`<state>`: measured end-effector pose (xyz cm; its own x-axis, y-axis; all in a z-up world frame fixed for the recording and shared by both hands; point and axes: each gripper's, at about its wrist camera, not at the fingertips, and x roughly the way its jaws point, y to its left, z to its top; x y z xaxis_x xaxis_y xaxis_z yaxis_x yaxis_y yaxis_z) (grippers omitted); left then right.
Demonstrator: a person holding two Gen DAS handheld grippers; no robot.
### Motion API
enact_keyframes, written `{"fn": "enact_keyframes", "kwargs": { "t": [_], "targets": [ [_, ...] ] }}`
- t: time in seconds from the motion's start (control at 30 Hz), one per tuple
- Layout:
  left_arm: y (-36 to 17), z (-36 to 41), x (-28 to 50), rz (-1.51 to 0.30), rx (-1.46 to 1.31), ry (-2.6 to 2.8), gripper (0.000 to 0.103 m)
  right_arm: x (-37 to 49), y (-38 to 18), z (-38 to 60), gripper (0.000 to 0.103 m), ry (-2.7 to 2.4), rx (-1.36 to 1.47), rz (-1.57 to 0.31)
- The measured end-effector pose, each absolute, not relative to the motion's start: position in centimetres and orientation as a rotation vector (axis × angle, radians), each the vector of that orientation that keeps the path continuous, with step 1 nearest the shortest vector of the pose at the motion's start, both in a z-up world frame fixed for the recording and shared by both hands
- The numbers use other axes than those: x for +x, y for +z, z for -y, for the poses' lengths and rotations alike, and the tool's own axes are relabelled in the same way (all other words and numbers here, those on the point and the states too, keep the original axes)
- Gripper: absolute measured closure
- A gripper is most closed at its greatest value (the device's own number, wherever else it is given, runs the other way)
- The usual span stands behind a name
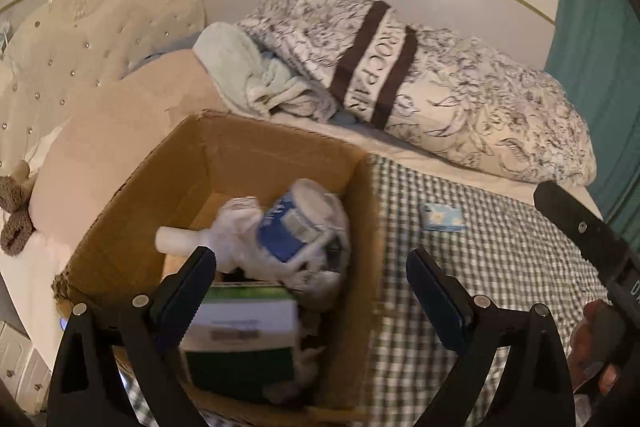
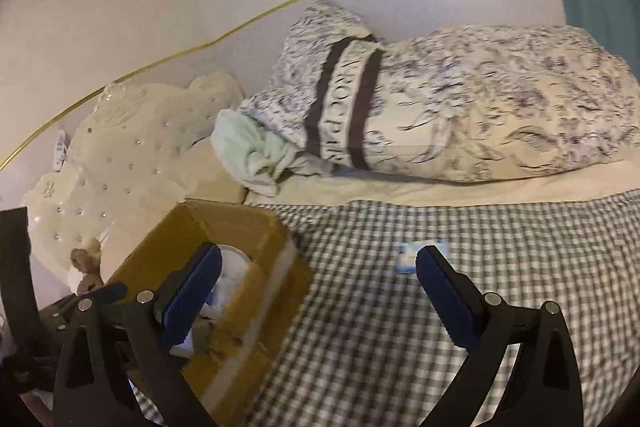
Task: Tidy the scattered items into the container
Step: 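Carry cloth and cotton-swab jar into the cardboard box and release both, then reach the left gripper to the blue floral tissue pack and grasp it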
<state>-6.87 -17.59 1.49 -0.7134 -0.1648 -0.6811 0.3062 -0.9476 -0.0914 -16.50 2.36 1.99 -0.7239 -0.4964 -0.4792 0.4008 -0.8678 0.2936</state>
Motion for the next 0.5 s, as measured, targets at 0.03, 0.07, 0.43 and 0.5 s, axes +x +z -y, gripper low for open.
{"fn": "enact_keyframes", "kwargs": {
  "t": [0.03,0.07,0.43,0.5],
  "targets": [
    [1.7,16.9,-6.8,-0.29,1.037,-2.685,0.004,-16.4,2.1,-3.1,0.005,-2.524,0.771,0.245],
    [2.0,16.1,-6.8,-0.289,1.032,-2.694,0.004,-16.0,2.3,-4.1,0.005,-2.521,0.769,0.267],
    [1.7,8.0,-7.6,-0.217,1.102,-2.776,0.004,-13.5,2.7,-13.0,0.005,-2.677,0.721,0.252],
    [1.3,7.2,-8.0,-0.215,1.125,-2.781,0.004,-13.9,1.9,-14.0,0.005,-2.689,0.754,0.263]
  ]
}}
